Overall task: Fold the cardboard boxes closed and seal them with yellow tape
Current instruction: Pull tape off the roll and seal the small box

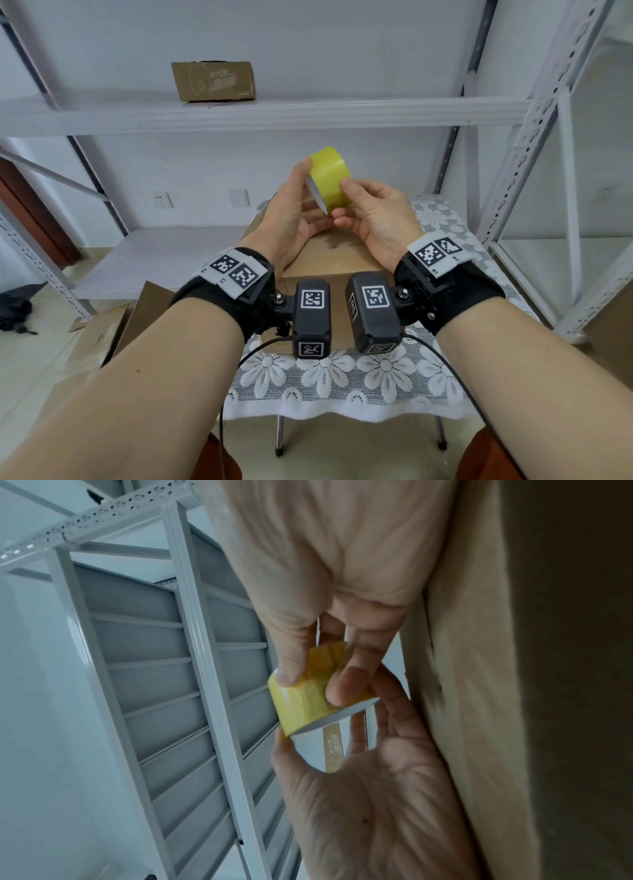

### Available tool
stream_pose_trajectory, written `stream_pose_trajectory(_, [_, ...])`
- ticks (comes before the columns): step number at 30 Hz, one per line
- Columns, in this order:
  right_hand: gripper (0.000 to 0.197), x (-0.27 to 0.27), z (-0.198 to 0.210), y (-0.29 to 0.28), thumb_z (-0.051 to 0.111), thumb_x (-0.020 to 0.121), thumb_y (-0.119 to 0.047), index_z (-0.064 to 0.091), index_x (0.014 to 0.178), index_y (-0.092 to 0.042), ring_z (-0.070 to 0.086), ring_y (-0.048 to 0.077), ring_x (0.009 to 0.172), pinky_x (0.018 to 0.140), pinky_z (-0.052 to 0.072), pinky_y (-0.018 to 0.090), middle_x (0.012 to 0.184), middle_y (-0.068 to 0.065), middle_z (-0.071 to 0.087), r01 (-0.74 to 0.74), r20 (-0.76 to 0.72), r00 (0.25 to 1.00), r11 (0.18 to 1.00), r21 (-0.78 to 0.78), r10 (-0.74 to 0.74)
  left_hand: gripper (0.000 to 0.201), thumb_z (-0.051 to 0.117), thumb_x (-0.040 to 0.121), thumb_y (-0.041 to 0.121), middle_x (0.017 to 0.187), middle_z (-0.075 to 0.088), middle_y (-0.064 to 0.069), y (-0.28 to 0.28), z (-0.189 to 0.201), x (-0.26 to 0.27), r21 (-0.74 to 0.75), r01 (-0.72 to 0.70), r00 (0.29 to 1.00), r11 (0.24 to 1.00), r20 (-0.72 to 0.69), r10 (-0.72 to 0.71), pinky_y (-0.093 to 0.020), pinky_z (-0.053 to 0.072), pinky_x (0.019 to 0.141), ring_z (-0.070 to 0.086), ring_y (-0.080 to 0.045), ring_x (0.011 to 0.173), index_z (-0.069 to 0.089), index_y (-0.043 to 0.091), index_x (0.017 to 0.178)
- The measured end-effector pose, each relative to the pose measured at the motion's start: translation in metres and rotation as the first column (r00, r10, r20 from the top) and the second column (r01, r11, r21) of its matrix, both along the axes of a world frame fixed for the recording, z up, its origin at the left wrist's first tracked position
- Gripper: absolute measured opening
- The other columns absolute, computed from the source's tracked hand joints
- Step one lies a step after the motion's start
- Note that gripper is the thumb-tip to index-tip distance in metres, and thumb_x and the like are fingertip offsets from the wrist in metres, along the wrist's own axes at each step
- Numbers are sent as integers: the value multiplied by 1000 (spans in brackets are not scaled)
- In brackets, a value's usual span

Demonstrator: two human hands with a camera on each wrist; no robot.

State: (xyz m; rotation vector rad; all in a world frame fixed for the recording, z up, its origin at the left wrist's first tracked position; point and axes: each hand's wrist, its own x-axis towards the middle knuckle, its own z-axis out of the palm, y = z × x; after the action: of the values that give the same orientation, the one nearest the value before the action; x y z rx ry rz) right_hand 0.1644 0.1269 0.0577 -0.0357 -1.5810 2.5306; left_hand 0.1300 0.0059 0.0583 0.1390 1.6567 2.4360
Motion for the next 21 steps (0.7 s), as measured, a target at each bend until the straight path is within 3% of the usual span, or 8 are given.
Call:
stream_pose_trajectory(3, [10,0,1,1,64,89,-15,62,82,-7,57,14,49,45,49,20,74,11,64,27,4,1000,999,-18,-27,61,66,87,43,124,61,-21,1,-3,1,-7,22,999,1000,-45,-22,-37,59,73,69,-30,94,46,12,135])
stream_pose_trajectory(8, [17,-1,1,4,69,86,-25,61,82,-11,54,14,45,39,44,20,69,8,64,81,51,995,997,-7,-80,71,79,71,33,125,63,-17,0,-6,2,-34,41,994,999,-100,-45,-47,55,93,68,-32,106,46,13,130])
stream_pose_trajectory(12, [13,-1,1,3,67,87,-18,63,80,-8,56,12,44,40,46,19,65,7,65,78,33,997,996,-41,-77,70,74,77,43,122,64,-20,-1,-5,1,-68,34,996,997,-74,-39,-45,56,90,69,-32,103,50,7,131])
stream_pose_trajectory(14, [10,0,1,3,65,89,-15,63,81,-8,57,11,43,40,47,19,64,6,66,62,20,998,996,-56,-61,59,69,85,43,120,65,-22,-1,-5,1,-77,30,997,997,-68,-36,-43,58,87,70,-33,101,52,6,128])
stream_pose_trajectory(21, [7,1,1,3,65,89,-15,65,90,-9,62,14,51,43,50,20,78,10,68,21,7,1000,999,-34,-20,40,54,95,45,100,71,-15,-1,-3,1,-57,33,997,998,-61,-36,-37,58,82,70,-25,89,63,10,110])
